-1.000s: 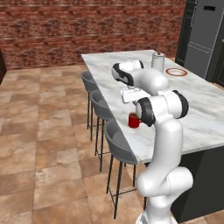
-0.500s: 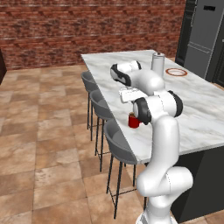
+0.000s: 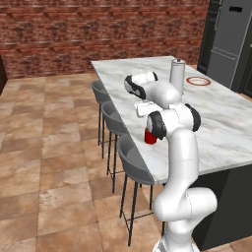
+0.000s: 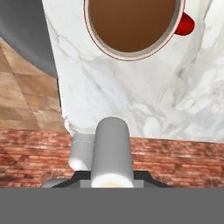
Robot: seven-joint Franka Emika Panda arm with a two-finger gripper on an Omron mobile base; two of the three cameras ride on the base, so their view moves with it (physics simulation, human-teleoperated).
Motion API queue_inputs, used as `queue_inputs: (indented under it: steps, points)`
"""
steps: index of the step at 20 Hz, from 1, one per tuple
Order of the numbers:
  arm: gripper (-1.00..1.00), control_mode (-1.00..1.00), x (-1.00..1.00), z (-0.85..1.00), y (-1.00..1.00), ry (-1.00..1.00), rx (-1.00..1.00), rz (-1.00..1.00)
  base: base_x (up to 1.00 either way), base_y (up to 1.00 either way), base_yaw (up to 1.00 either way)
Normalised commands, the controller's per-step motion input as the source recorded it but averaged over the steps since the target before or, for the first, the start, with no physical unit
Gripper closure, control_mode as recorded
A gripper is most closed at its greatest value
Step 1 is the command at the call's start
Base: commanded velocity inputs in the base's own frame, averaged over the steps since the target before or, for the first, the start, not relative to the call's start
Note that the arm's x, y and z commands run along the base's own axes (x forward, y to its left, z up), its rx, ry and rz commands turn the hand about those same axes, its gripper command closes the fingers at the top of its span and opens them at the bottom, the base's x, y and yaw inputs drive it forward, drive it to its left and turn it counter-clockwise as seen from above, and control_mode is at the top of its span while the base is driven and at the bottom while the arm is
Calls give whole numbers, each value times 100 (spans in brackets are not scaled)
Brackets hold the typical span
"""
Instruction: Pick up the marshmallow and place it in the cup of hot chocolate on the dining counter.
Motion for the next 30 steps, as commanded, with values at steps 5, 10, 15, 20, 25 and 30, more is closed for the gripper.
queue_inputs:
  steps: [5, 10, 15, 20, 25, 30]
  points:
    - [100, -100, 23, -21, -7, 7, 0, 0, 0, 0, 0]
    - [100, -100, 26, -9, 0, 0, 0, 0, 0, 0, 0]
    - [100, -100, 27, -9, 0, 0, 0, 0, 0, 0, 0]
    - [100, -100, 13, -10, 0, 0, 0, 0, 0, 0, 0]
    - [100, -100, 3, -13, 0, 2, 0, 0, 0, 0, 0]
    - [100, -100, 0, -17, 0, 1, 0, 0, 0, 0, 0]
